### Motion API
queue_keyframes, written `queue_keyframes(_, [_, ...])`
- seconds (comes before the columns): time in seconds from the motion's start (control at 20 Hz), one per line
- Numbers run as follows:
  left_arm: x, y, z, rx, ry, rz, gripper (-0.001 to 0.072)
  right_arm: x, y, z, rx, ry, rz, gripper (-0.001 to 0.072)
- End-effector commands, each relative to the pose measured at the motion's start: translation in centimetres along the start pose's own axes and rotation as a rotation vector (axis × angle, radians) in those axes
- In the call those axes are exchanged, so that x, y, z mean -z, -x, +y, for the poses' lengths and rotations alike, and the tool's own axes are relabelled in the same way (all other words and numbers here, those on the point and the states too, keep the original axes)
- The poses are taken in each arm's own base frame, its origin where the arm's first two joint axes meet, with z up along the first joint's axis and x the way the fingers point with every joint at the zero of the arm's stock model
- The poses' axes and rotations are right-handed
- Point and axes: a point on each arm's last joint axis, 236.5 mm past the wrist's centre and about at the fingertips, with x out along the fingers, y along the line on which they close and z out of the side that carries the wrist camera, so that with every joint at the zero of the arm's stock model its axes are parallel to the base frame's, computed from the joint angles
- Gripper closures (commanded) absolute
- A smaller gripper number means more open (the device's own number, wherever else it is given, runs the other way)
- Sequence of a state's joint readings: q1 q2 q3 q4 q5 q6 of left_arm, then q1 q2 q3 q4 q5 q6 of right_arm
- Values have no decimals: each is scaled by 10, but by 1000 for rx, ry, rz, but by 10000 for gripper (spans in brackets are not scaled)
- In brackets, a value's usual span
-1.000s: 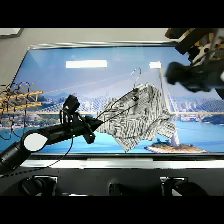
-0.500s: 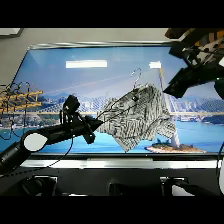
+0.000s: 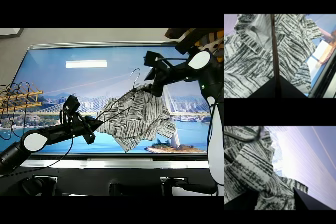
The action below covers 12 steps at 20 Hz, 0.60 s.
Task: Fold the clothes and pants, and hang the long-sleeved shirts on hangers.
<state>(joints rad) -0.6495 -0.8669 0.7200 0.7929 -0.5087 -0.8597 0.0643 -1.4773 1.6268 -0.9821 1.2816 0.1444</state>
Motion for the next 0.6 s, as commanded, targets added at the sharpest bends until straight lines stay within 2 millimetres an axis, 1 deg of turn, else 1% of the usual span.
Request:
queue_keyframes(0.0, [0,0,0,0,0,1,691,-9,-8,15,-66,21,-32,239])
queue_keyframes(0.05, [0,0,0,0,0,1,691,-9,-7,20,-89,22,-31,284])
queue_keyframes(0.1, [0,0,0,0,0,1,691,-9,-7,24,-107,20,-34,309])
queue_keyframes(0.2, [0,0,0,0,0,1,691,-16,-6,31,-134,13,-64,318])
queue_keyframes(0.25, [0,0,0,0,0,1,691,-21,-5,34,-149,8,-83,367])
queue_keyframes(0.3, [0,0,0,0,0,1,691,-24,-4,36,-156,5,-97,373])
queue_keyframes(0.35, [0,0,0,0,0,1,691,-25,-3,39,-166,7,-98,454])
queue_keyframes(0.45, [0,0,0,0,0,1,690,-26,1,41,-170,14,-95,489])
queue_keyframes(0.5, [0,0,0,0,0,1,690,-28,4,42,-169,18,-96,587])
queue_keyframes(0.55, [0,0,0,0,1,1,689,-29,7,43,-167,23,-96,642])
